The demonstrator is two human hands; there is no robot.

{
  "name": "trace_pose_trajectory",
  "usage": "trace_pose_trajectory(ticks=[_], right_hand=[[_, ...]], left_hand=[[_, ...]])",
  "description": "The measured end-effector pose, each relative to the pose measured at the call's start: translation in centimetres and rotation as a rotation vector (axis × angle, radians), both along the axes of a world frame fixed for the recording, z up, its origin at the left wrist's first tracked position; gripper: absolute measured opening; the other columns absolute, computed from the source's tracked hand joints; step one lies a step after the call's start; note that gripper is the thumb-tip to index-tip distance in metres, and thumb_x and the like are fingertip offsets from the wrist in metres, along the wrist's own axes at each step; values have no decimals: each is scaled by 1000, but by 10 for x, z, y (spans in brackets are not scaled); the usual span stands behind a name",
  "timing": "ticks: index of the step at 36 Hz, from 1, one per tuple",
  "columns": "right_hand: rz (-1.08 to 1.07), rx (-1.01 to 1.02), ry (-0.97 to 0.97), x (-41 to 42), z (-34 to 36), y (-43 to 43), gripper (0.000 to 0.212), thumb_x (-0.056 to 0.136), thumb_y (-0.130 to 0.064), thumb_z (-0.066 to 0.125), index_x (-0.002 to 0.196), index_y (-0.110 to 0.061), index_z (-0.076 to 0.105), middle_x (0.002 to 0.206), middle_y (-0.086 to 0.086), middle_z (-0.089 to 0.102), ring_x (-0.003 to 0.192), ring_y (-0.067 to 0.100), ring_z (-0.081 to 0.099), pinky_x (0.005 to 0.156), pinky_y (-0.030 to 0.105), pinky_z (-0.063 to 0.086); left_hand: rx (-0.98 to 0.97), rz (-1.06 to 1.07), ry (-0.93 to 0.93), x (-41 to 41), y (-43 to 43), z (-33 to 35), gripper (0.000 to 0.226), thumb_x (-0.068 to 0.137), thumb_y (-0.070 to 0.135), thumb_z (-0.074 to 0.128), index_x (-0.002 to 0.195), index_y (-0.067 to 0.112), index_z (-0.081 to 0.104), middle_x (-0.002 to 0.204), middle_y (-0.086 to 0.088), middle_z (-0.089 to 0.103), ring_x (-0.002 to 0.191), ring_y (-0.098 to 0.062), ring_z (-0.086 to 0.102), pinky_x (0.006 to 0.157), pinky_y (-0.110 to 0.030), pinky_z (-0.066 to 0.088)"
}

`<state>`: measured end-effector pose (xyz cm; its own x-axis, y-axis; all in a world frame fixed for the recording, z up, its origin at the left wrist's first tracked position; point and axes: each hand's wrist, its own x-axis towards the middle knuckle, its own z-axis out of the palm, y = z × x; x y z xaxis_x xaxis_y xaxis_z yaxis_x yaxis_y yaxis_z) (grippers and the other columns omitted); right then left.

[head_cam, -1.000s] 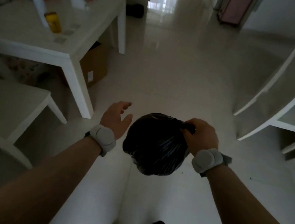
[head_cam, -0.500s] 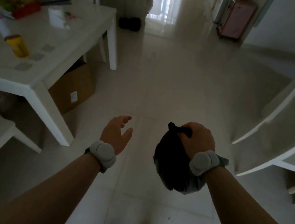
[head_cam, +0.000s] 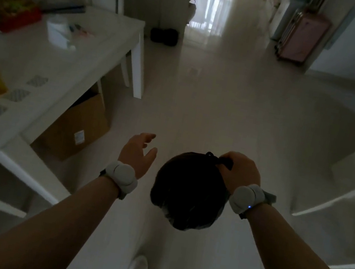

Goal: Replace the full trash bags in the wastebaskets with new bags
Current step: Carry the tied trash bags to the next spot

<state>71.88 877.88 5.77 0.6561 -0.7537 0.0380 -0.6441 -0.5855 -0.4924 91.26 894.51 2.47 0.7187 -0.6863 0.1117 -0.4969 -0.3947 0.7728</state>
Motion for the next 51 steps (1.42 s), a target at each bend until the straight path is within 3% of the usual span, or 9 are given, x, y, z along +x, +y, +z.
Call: trace_pose_trajectory(ticks=[11, 26, 31, 35, 39, 45, 51], right_hand=[[-133, 34, -50, 81, -4, -129, 19, 89, -29, 59, 95, -13, 67, 93, 7, 66, 81, 26, 59, 71, 33, 49], [-68, -33, -52, 205, 6, -379, 19, 90, -27, 58, 97, -12, 68, 96, 9, 67, 84, 29, 61, 72, 32, 49], [-38, -43, -61, 242, 11, -428, 22, 90, -30, 57, 96, -11, 68, 93, 9, 66, 82, 28, 60, 73, 35, 51], [-17, -10, -57, 287, -2, -472, 24, 91, -31, 57, 91, -9, 67, 88, 11, 65, 77, 31, 60, 69, 37, 52], [11, 18, -19, 329, -13, -511, 21, 91, -29, 57, 96, -10, 67, 95, 12, 65, 83, 32, 59, 71, 31, 46], [31, 20, -13, 416, -8, -580, 20, 91, -27, 58, 98, -10, 67, 98, 12, 66, 87, 31, 60, 78, 40, 51], [-11, -23, -46, 489, -3, -647, 17, 90, -25, 58, 94, -11, 67, 94, 11, 66, 83, 29, 59, 74, 38, 50]], left_hand=[[13, -105, 17, 90, -152, 1, 41, 90, 19, 58, 129, 11, 50, 126, -11, 52, 108, -24, 55, 86, -26, 41], [-13, -39, -15, 203, -383, 8, 40, 89, 17, 59, 127, 12, 52, 124, -10, 54, 107, -24, 56, 85, -27, 43], [-2, -21, -12, 231, -423, 4, 39, 89, 18, 59, 127, 12, 52, 124, -9, 55, 106, -22, 56, 85, -27, 43], [17, 14, 7, 276, -467, -4, 39, 89, 18, 59, 127, 11, 51, 124, -10, 55, 106, -23, 56, 85, -28, 43], [11, 30, 7, 319, -507, -13, 39, 89, 19, 58, 127, 12, 51, 125, -9, 55, 106, -21, 55, 85, -26, 42], [-15, 32, 24, 410, -573, -18, 39, 90, 20, 57, 128, 13, 50, 125, -9, 54, 106, -21, 55, 86, -27, 43], [-12, 10, -4, 496, -641, -5, 40, 91, 21, 56, 129, 13, 49, 125, -8, 53, 107, -22, 55, 85, -26, 42]])
